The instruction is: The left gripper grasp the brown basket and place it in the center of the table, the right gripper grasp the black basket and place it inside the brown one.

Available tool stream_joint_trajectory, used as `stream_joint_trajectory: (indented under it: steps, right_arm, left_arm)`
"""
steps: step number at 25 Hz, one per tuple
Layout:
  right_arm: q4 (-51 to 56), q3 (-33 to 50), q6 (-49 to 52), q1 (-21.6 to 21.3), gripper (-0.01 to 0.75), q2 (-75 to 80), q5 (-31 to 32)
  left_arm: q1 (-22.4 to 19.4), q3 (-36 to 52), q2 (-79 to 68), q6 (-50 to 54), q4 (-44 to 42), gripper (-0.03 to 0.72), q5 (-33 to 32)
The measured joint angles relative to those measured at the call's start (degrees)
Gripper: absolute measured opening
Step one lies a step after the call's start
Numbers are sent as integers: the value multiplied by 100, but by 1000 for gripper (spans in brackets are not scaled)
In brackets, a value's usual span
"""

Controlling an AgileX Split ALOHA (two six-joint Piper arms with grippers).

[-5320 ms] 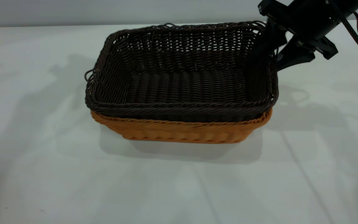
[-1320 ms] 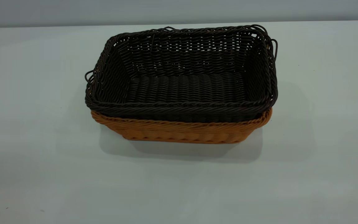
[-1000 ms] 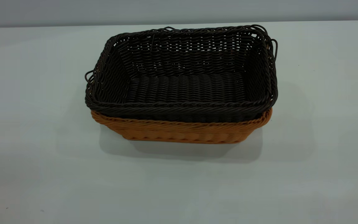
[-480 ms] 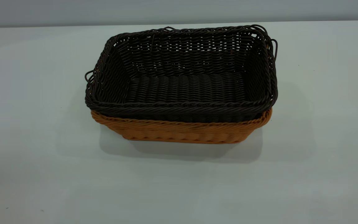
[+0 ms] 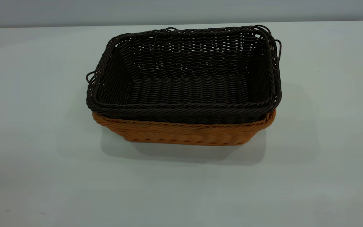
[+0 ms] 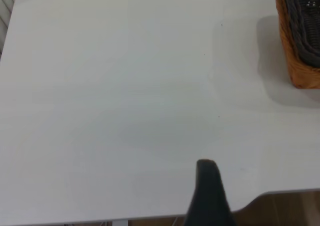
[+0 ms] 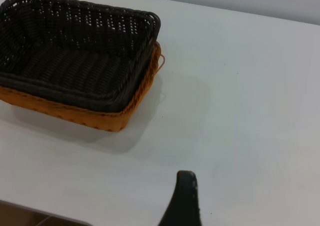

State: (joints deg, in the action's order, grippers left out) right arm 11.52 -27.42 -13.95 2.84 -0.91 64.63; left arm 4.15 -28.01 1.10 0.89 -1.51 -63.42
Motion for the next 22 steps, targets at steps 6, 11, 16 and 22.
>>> stream_joint_trajectory:
  steps: [6, 11, 16, 22]
  right_arm:
    - [0, 0, 0, -231, 590, 0, 0]
    - [-205, 0, 287, -544, 590, 0, -11]
    - [-708, 25, 870, -662, 590, 0, -32]
    - [-892, 26, 1079, -663, 590, 0, -39]
  left_arm:
    - [0, 0, 0, 0, 0, 489, 0]
    - [0, 0, 0, 0, -6, 489, 0]
    - [0, 0, 0, 0, -18, 489, 0]
    - [0, 0, 0, 0, -18, 489, 0]
